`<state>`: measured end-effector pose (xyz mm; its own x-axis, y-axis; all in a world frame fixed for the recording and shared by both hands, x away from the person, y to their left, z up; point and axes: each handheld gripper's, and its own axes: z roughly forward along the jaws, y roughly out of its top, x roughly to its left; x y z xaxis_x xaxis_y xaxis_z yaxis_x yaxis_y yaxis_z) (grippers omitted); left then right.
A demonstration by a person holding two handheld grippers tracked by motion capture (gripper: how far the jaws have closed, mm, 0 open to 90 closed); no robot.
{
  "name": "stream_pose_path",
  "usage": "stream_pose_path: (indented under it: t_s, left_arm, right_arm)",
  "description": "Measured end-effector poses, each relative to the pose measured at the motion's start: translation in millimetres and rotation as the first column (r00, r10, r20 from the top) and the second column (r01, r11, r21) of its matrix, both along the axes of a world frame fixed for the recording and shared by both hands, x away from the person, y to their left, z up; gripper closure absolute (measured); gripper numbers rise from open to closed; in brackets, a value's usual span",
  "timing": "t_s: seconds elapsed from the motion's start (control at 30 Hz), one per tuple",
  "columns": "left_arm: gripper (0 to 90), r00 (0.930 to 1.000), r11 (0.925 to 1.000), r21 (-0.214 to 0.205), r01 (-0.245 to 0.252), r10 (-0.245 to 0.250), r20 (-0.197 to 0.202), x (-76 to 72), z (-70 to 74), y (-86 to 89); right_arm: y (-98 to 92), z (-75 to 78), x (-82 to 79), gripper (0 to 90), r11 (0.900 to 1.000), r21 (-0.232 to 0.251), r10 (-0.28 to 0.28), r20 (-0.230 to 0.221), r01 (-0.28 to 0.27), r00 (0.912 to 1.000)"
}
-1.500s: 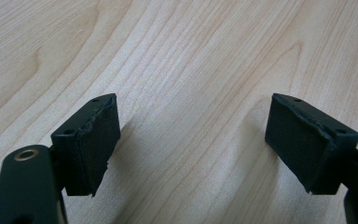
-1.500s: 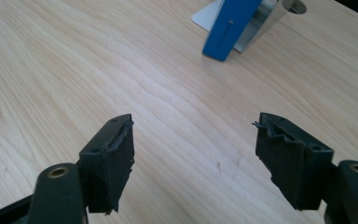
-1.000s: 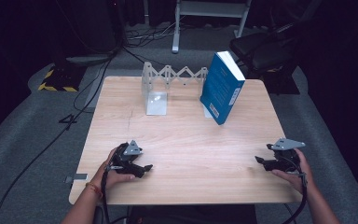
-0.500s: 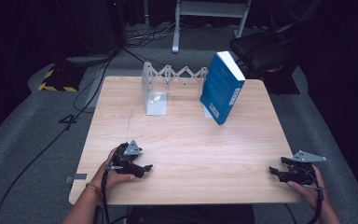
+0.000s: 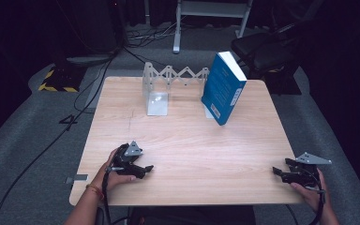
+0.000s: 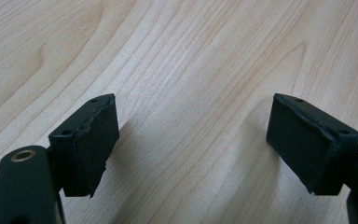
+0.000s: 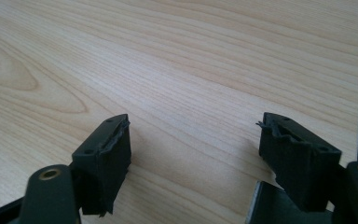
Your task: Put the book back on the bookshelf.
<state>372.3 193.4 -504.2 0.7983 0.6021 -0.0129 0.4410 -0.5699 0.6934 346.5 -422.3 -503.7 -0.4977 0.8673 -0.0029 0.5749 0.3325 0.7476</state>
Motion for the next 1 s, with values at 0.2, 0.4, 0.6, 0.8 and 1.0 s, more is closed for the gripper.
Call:
stream_pose_path:
  t_s: [0.2, 0.4, 0.6, 0.8, 1.0]
  left_arm:
    - [17.3, 1.0, 1.0, 0.002, -0.003, 0.003, 0.002, -0.3, 0.1, 0.0]
    - [17.3, 1.0, 1.0, 0.0, -0.003, 0.003, 0.001, -0.2, 0.0, 0.1]
    - [17.2, 1.0, 1.0, 0.0, -0.003, 0.003, 0.001, 0.0, 0.0, 0.1]
    - [17.2, 1.0, 1.0, -0.001, -0.003, 0.003, 0.001, 0.0, 0.0, 0.1]
    - [16.9, 1.0, 1.0, 0.0, -0.003, 0.003, -0.001, 0.2, 0.0, 0.1]
  right_arm:
    - [0.3, 0.0, -0.2, 25.1, 0.9999, 0.0, -0.012, 0.0, 0.012, 0.9999]
    - [0.3, 0.0, -0.3, 25.1, 0.9999, 0.0, -0.017, 0.0, 0.017, 0.9999]
    - [0.0, 0.1, -0.2, 25.1, 0.9997, 0.0, -0.024, 0.0, 0.024, 0.9997]
    - [0.0, 0.1, -0.2, 25.1, 0.9997, 0.0, -0.025, 0.0, 0.025, 0.9997]
    - [0.0, 0.0, -0.2, 25.1, 0.9997, 0.0, -0.025, 0.0, 0.025, 0.9997]
